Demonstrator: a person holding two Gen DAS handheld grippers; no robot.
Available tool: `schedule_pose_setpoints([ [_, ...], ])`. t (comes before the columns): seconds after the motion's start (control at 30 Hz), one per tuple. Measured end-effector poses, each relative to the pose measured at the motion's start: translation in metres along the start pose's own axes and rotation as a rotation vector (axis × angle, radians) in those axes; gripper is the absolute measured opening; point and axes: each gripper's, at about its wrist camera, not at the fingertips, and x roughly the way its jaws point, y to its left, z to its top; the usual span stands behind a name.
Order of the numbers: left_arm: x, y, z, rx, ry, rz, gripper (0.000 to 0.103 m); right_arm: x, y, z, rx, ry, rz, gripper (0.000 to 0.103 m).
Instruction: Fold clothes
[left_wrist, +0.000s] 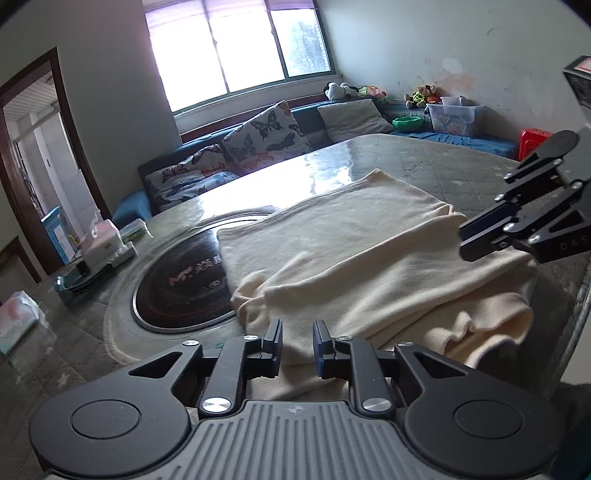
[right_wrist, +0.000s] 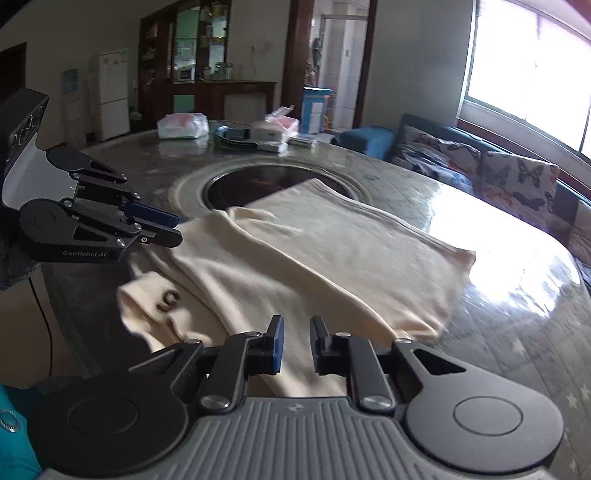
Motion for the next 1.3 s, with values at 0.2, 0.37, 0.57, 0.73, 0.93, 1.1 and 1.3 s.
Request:
schedule_pose_setpoints([
  [0.2,-0.028,-0.008,-0.022,0.145,-0.011,0.021,0.047,0.026,0.014,-0.001,-0.052,0.052,0.038,0.017],
  [0.37,-0.030,-0.032,-0.034,0.283,-0.042,-0.014,0.047,0.015,0.012,0.001,-0.047,0.041,0.033,0.023],
  [0.57,-0.015,-0.055,-0.039,0.370,-0.091,-0.052,0.047,-0.009,0.012,-0.003,-0.065,0.042,-0.001,0.043],
  [0.73,-0.006,-0.054,-0.031,0.340,-0.109,-0.088,0.031,-0.023,0.015,-0.015,-0.123,0.069,-0.027,0.047],
  [0.93,0.000,-0.039,-0.011,0.206,-0.122,-0.116,0.014,-0.032,0.032,-0.028,-0.273,0.074,0.002,0.056],
  [1.1,0.006,-0.026,0.006,0.110,-0.116,-0.134,0.012,-0.019,0.046,-0.032,-0.346,0.039,0.001,0.057],
  [1.3,0.008,-0.026,0.005,0.108,-0.111,-0.125,0.016,0.007,0.040,-0.019,-0.233,0.005,-0.008,0.034],
])
